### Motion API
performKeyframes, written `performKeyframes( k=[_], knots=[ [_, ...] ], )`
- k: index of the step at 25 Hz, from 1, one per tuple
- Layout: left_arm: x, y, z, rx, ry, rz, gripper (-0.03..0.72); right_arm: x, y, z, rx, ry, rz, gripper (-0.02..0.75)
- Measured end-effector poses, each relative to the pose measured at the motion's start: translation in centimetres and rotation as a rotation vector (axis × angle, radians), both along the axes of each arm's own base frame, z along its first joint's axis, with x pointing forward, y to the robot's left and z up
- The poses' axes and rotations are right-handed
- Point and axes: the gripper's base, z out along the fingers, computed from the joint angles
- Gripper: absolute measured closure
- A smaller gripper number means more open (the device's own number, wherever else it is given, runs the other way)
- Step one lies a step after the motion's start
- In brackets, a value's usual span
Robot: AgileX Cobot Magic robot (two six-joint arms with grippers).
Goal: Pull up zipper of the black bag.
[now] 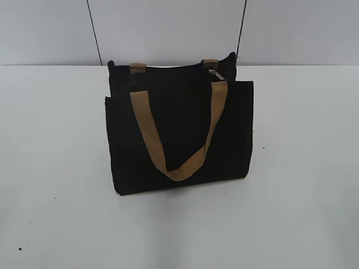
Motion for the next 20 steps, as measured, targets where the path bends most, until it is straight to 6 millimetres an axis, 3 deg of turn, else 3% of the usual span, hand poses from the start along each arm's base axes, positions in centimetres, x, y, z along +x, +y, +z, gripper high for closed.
performKeyframes(
  k=[7,14,20],
  knots=[
    [-0.4,0.1,0.0,-0.007,-0.013,0.117,0.199,0.0,0.0,0.0,0.002,-0.005,-0.037,0.181],
    [-0.5,0.0,0.0,-0.009,-0.018,0.229,0.202,-1.3,-0.2,0.0,0.016,-0.095,-0.108,0.181],
    [-0.7,0.0,0.0,-0.007,-0.02,0.361,0.249,-1.3,0.0,0.0,0.031,-0.095,-0.121,0.181]
  ],
)
